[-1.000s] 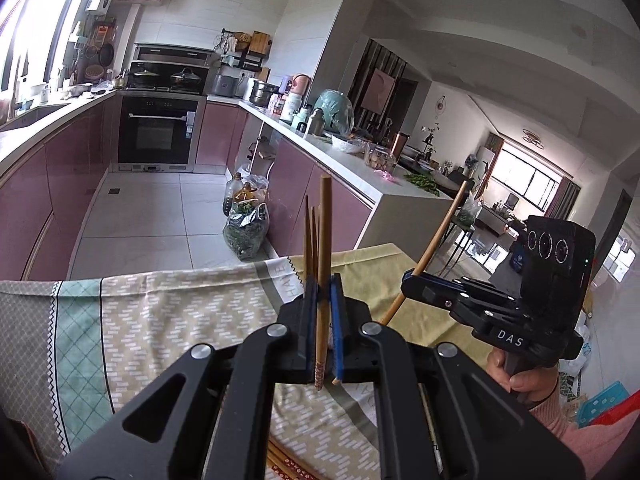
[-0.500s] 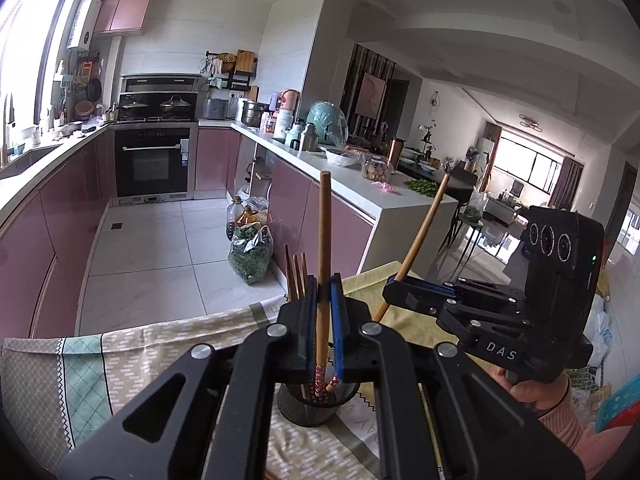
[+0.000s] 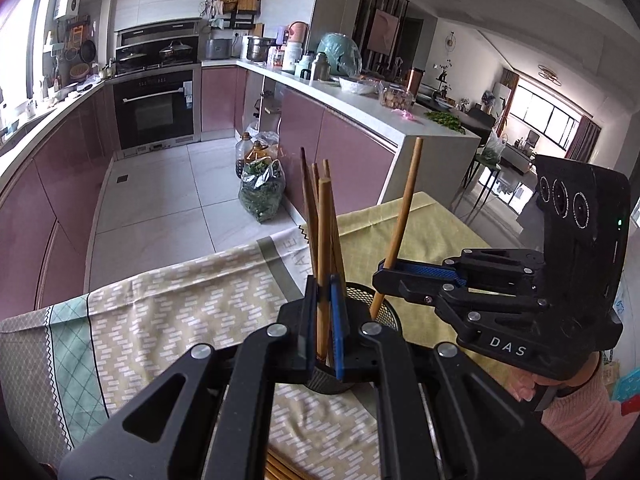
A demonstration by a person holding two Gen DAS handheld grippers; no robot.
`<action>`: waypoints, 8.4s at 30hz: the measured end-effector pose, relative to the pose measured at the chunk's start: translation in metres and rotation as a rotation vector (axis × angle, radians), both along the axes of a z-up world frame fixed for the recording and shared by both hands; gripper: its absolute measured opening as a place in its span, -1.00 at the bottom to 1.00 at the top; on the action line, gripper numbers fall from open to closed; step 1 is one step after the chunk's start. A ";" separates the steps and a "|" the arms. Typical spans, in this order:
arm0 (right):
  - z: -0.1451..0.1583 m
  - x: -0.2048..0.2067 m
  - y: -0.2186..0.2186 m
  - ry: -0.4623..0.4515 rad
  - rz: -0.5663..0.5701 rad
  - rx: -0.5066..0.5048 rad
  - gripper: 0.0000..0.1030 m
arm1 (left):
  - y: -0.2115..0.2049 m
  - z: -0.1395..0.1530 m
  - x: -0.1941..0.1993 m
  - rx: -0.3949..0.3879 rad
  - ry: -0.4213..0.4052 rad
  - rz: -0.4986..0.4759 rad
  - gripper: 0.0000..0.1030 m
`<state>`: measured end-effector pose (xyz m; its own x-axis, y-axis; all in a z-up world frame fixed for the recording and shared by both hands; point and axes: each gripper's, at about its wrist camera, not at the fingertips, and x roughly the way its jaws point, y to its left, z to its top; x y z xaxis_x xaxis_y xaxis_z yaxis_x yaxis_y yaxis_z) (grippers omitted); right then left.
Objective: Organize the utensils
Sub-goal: 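Lower the chopstick into the mesh cup with the left tool while the right tool lowers its own, then open the left tool while the right tool opens, releasing both chopsticks in the cup, then grasp a chopstick on the cloth with the left tool while the right tool grasps another, then lift the chopstick upright over the mesh cup with the left tool while the right tool lifts its own, then lower the chopstick into the mesh cup with the left tool while the right tool lowers its own, then open the left tool while the right tool opens, releasing both chopsticks in the cup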
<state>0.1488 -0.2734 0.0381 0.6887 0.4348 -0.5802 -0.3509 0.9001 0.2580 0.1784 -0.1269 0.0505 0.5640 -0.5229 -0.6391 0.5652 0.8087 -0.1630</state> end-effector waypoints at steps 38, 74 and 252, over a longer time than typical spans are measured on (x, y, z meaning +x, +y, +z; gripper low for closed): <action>-0.031 -0.069 0.056 0.017 0.197 0.017 -0.23 | 0.097 -0.059 -0.077 0.014 -0.104 0.262 0.73; -0.106 -0.072 0.106 0.186 0.165 -0.172 -0.22 | 0.105 -0.140 -0.083 0.181 0.108 0.333 0.51; -0.009 0.015 -0.008 0.028 -0.048 0.042 -0.84 | -0.017 -0.024 0.024 0.022 0.047 0.054 -0.85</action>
<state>0.1637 -0.2814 0.0288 0.6931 0.4260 -0.5815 -0.2997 0.9040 0.3050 0.2021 -0.1441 0.0262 0.5601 -0.4781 -0.6766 0.5128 0.8415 -0.1701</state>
